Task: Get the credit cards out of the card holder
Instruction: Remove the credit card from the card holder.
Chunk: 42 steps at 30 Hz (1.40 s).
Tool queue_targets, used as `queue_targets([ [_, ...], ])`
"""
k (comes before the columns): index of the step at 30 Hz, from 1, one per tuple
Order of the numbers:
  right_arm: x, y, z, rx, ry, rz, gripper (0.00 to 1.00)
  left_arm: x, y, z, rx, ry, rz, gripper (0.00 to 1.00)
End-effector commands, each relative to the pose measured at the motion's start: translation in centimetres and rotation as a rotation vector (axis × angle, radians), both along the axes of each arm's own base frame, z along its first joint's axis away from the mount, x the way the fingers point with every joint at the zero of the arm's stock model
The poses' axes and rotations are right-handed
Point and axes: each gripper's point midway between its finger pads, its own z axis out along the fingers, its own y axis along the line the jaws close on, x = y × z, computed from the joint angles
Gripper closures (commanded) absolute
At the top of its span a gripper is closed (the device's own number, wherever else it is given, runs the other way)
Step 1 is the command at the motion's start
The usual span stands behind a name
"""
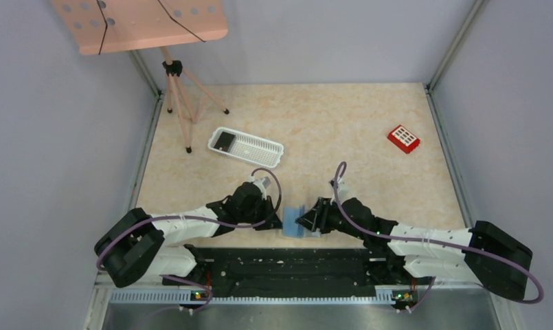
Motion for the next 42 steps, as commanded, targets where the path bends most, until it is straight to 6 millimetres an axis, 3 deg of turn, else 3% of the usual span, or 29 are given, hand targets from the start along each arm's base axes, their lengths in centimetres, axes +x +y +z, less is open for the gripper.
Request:
queue_targets([
  [1,0.0,1.4,1.8,0.054,-0.017,0.027,0.50,0.9,-1.5,1.9,-0.063,-0.041,-0.007,0.91],
  [9,0.1,2.2,1.3,0.037,-0.007,0.040,0.54,0.9,-1.6,2.3,-0.065,-0.043,-0.009,0.89],
  [21,0.2,1.2,0.1,-0.025,-0.001,0.007,0.77,0.9,-1.1,2.3,-0.043,-0.049,-0.004,0.86],
  [24,0.5,0.6,-0.3,-0.058,-0.002,-0.017,0.76,0.9,-1.1,2.3,-0.045,-0.051,-0.003,0.86],
  [29,0.6,0.1,-0.4,-0.062,-0.001,-0.038,0.62,0.9,-1.1,2.6,-0.046,-0.055,-0.001,0.83],
  [37,0.3,-0.3,-1.2,-0.065,0.005,-0.038,0.62,1.3,0.1,3.7,0.000,-0.102,0.025,0.66],
  [42,0.3,-0.6,-2.0,-0.077,0.014,-0.048,0.67,1.1,-0.1,4.5,-0.043,-0.114,0.026,0.61],
])
